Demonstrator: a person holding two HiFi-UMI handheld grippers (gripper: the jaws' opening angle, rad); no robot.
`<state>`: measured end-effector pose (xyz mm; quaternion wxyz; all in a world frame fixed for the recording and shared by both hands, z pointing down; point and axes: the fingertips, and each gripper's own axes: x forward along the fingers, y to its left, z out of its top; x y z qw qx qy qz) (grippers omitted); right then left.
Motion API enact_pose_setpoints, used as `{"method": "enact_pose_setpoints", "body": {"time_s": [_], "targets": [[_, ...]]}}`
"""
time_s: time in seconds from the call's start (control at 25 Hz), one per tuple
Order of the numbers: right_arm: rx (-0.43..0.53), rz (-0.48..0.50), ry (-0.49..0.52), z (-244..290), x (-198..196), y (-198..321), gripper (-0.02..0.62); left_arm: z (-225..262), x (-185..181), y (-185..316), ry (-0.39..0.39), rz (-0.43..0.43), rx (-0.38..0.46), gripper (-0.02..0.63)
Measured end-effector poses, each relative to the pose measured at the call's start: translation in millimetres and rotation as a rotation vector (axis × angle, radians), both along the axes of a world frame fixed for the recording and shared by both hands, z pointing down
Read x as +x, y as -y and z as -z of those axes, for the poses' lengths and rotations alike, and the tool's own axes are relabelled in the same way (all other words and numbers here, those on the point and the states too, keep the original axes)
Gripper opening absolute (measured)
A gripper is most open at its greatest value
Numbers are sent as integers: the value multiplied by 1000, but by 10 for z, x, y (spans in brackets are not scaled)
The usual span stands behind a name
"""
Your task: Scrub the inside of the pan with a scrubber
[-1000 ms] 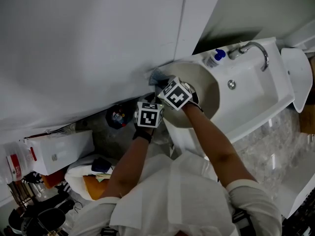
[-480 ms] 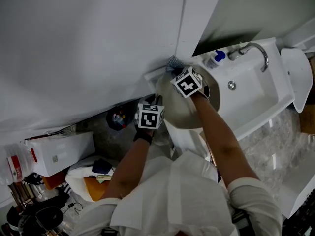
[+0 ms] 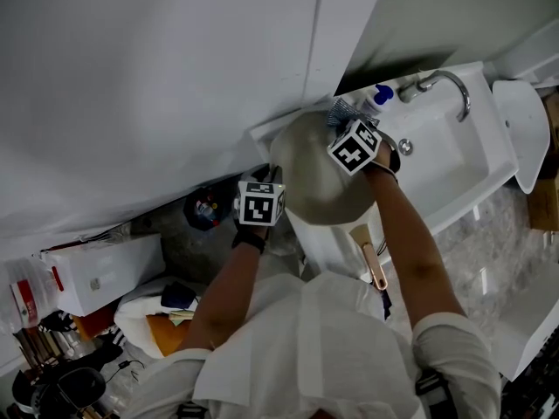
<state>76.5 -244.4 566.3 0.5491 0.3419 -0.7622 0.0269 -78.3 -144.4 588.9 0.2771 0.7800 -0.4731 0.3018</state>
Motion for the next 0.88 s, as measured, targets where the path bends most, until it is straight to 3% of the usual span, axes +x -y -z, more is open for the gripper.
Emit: {"method": "enact_pose_setpoints", "body": {"time_s": [0.12, 0.48, 0.88], "targets": [[-20, -6, -37, 17, 232, -89, 40, 8, 8, 3, 0, -1, 1, 77], [-133, -88, -1, 36, 734, -668, 40, 6, 6, 4, 3, -2, -3, 78], [-210, -168, 98, -22, 778, -1459, 40, 1, 10, 10, 16, -2, -5, 78]]}}
